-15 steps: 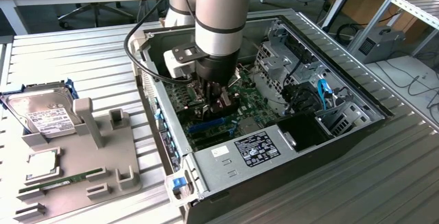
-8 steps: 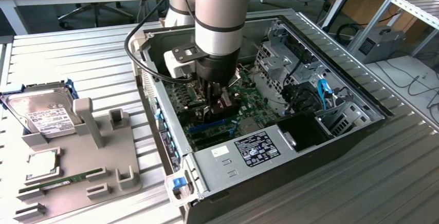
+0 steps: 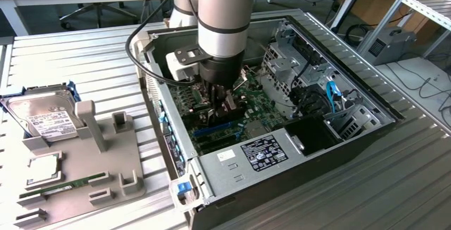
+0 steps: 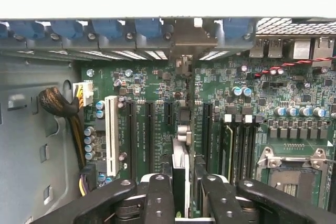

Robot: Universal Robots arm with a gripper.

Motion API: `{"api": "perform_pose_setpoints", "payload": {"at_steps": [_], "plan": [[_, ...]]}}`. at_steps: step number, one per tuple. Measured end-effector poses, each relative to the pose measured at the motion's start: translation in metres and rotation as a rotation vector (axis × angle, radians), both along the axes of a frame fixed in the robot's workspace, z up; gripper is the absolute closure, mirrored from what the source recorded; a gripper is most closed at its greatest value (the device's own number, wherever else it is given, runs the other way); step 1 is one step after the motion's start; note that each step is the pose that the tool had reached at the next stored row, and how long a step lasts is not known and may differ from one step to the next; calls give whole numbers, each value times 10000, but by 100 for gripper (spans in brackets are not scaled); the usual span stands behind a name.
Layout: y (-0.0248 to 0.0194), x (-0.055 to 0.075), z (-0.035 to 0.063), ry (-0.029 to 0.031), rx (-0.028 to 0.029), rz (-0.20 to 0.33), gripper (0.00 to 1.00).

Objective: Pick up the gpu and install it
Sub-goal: 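Insert the gpu into the slot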

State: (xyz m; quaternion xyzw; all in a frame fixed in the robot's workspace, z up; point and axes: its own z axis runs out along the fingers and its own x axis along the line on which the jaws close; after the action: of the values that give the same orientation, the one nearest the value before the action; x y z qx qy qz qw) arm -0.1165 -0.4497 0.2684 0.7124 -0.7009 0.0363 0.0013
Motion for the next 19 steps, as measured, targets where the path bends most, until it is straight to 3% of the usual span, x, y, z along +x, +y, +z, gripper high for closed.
{"api": "perform_pose_setpoints", "payload": {"at_steps": [2, 3, 4, 5, 6, 12, 19], "plan": [[0, -1, 0, 1, 40, -1, 74], [-1, 0, -1, 0, 95, 0, 74], [0, 0, 0, -1, 300, 0, 74], [0, 0, -1, -1, 388, -1, 74], [0, 0, -1, 0, 428, -1, 74], [-7, 0, -8, 0, 429, -1, 74], [-8, 0, -73, -1, 344, -1, 74]]}}
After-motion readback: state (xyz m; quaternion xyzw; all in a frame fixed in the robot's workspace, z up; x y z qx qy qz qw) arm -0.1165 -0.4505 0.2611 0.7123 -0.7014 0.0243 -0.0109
